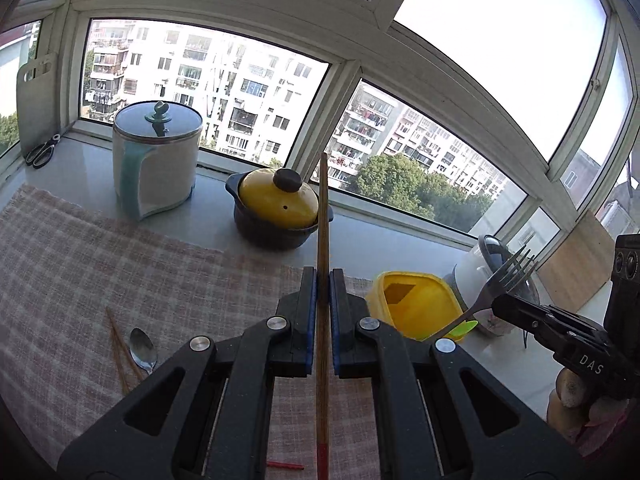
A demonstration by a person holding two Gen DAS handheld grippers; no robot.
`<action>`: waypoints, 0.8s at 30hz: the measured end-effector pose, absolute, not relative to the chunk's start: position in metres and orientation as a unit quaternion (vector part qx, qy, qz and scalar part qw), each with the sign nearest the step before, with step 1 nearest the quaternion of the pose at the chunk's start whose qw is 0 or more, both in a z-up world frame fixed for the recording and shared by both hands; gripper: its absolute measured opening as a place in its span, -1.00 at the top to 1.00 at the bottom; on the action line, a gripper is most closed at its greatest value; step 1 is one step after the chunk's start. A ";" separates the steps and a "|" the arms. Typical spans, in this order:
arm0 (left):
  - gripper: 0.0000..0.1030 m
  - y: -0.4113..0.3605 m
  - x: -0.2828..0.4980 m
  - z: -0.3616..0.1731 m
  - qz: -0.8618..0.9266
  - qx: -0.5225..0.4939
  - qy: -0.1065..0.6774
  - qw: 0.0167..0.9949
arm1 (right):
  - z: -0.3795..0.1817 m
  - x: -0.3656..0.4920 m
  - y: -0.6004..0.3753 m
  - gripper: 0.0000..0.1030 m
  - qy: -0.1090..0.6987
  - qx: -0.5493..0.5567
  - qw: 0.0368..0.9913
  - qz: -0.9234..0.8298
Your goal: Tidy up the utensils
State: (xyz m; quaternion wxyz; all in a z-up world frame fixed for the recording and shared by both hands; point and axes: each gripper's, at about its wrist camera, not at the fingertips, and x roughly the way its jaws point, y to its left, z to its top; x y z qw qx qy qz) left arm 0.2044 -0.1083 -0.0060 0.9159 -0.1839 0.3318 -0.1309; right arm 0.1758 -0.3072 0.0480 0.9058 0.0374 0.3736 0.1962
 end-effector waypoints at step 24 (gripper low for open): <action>0.93 -0.209 0.300 0.020 -0.161 -0.158 0.304 0.926 | 0.066 0.190 -0.404 1.00 0.347 0.085 0.920 0.162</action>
